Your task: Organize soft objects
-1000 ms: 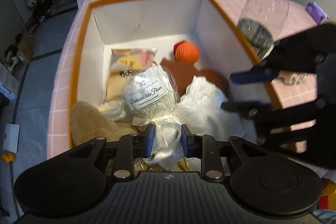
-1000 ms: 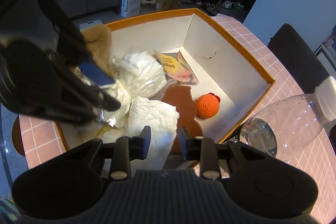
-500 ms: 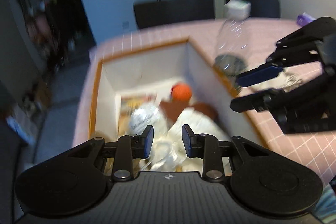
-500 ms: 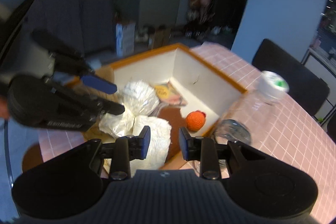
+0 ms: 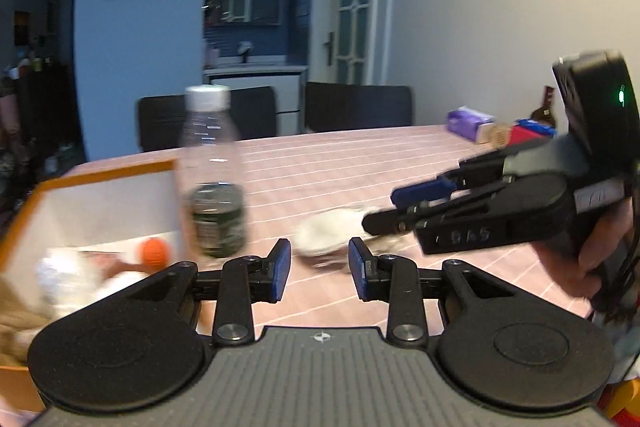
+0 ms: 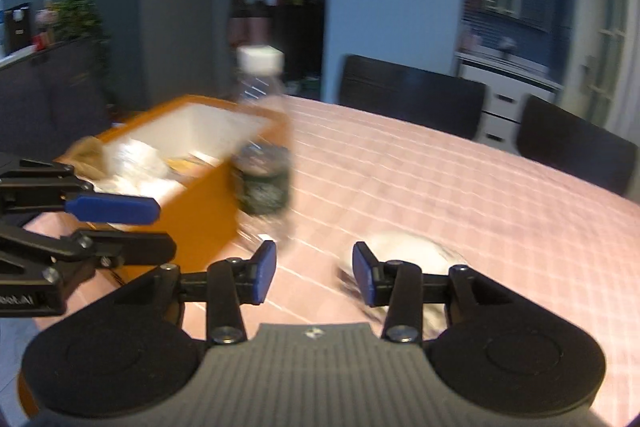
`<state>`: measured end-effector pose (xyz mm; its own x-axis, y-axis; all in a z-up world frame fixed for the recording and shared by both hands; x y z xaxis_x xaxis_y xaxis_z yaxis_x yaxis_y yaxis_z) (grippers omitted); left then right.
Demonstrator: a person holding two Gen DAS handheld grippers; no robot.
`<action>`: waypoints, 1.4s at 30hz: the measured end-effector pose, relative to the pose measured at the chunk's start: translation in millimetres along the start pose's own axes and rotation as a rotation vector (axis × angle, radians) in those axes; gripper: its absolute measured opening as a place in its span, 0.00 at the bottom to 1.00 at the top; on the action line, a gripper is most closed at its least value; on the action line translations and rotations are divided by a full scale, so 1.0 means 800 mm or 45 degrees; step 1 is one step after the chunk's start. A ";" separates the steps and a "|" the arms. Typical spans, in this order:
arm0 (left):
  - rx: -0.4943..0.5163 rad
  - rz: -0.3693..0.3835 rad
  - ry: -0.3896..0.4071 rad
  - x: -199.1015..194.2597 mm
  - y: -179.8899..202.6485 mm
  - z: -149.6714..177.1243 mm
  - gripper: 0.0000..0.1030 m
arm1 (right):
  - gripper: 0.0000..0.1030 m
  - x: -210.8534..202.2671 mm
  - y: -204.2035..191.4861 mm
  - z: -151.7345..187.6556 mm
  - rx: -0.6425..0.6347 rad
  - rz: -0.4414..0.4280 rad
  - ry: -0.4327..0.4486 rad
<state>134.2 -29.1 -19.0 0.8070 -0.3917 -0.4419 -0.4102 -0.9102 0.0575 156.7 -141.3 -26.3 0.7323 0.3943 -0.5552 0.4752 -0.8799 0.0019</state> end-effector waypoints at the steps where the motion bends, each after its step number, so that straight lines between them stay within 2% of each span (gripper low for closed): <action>1: 0.000 0.017 0.003 0.009 0.007 0.003 0.36 | 0.42 -0.002 0.011 0.012 0.020 0.031 -0.005; 3: -0.003 0.040 0.002 0.026 0.015 0.009 0.36 | 0.42 -0.004 0.035 0.035 0.070 0.087 -0.020; 7: 0.005 0.026 -0.014 0.064 0.031 0.023 0.36 | 0.42 0.004 0.076 0.073 0.215 0.145 -0.073; 11: 0.009 0.026 -0.057 0.098 0.036 0.029 0.36 | 0.42 0.017 0.100 0.089 0.307 0.191 -0.089; 14: 0.101 -0.026 -0.084 0.123 0.045 0.033 0.36 | 0.42 0.030 0.111 0.093 0.320 0.221 -0.109; 17: 0.181 -0.061 -0.121 0.150 0.046 0.038 0.38 | 0.42 0.042 0.121 0.095 0.344 0.209 -0.119; 19: 0.213 -0.077 -0.149 0.166 0.041 0.040 0.44 | 0.42 0.051 0.125 0.095 0.365 0.193 -0.130; 23: 0.277 -0.142 -0.197 0.188 0.031 0.043 0.45 | 0.42 0.073 0.129 0.094 0.389 0.159 -0.151; 30: 0.400 -0.250 -0.204 0.206 0.021 0.043 0.45 | 0.42 0.104 0.125 0.091 0.411 0.099 -0.177; 33: 0.438 -0.252 -0.202 0.215 0.025 0.045 0.33 | 0.30 0.113 0.121 0.092 0.411 0.086 -0.178; 35: 0.439 -0.237 -0.194 0.219 0.027 0.046 0.20 | 0.15 0.115 0.120 0.091 0.409 0.091 -0.170; 37: 0.422 -0.222 -0.199 0.222 0.028 0.047 0.12 | 0.02 0.116 0.122 0.090 0.419 0.090 -0.171; 40: 0.388 -0.224 -0.193 0.218 0.028 0.048 0.05 | 0.00 0.110 0.123 0.092 0.422 0.103 -0.172; 42: 0.378 -0.231 -0.189 0.210 0.029 0.048 0.05 | 0.00 0.104 0.122 0.094 0.416 0.116 -0.176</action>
<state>243.5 -110.9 -126.3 0.8165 -0.1845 -0.5471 -0.3895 -0.8755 -0.2861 227.9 -214.3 -134.8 0.6814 0.2903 -0.6719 0.2136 -0.9569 -0.1968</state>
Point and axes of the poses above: each gripper's, at about its wrist camera, not at the fingertips, and x roughly the way its jaws point, y to its right, z to its underside, the point moved 8 cm from there along x, roughly the way its jaws point, and after that the axes turned 2 degrees about z, right-handed, at the moved point
